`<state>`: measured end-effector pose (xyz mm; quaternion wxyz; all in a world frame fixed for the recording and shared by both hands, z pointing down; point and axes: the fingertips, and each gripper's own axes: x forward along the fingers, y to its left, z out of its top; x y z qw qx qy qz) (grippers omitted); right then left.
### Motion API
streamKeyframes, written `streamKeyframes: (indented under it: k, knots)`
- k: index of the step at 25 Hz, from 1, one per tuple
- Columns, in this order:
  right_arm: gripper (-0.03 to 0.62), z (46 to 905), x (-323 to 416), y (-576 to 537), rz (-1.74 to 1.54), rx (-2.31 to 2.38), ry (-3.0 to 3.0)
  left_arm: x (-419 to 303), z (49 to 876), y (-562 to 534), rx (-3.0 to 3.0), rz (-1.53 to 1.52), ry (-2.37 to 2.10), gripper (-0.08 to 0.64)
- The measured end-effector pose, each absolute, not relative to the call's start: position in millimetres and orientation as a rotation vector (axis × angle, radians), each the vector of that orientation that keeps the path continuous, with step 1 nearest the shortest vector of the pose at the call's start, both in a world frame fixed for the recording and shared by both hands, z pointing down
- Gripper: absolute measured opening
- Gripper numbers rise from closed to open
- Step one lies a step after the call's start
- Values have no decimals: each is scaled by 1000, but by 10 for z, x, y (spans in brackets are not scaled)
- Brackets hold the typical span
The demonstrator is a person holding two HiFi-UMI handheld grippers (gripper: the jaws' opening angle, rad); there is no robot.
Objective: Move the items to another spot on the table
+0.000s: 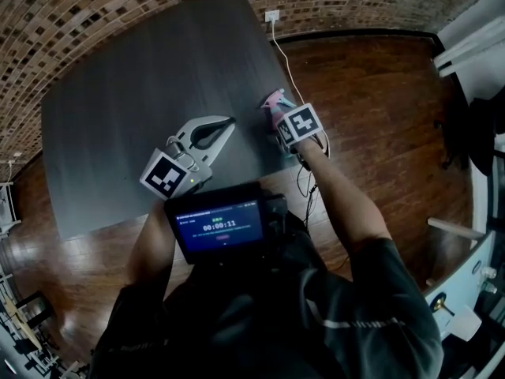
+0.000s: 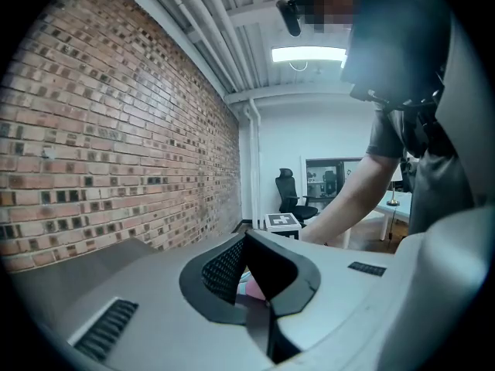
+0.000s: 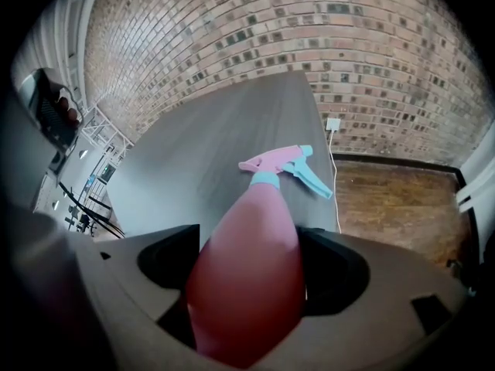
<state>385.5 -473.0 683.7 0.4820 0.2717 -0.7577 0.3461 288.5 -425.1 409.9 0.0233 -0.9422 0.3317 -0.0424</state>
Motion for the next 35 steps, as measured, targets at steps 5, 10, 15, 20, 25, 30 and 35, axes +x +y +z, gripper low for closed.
streamKeyframes:
  k: [5, 10, 15, 20, 25, 30, 35]
  knots:
    - [423, 6858, 3833, -4718, 871, 627, -1828, 2833, 4116, -4223, -2922, -141, 1014, -3]
    - [466, 7055, 3870, -4741, 858, 654, -1851, 2826, 4199, -4228, -2905, -139, 1002, -3]
    - [489, 6842, 3854, -4459, 868, 689, -1867, 2717, 4002, -3955, -2908, -148, 958, -3]
    - [489, 6668, 3902, -4592, 860, 715, -1905, 2555, 4019, -4015, -2885, -87, 932, -3]
    - [489, 6313, 3961, -4671, 842, 753, -1988, 2622, 3666, -4057, -2869, -83, 924, -3]
    - [489, 5686, 3994, -4679, 784, 830, -2153, 2660, 3390, -3976, -2832, -11, 909, -3]
    - [440, 4451, 3838, -4603, 604, 857, -2386, 2596, 2994, -3944, -2783, 55, 926, -3]
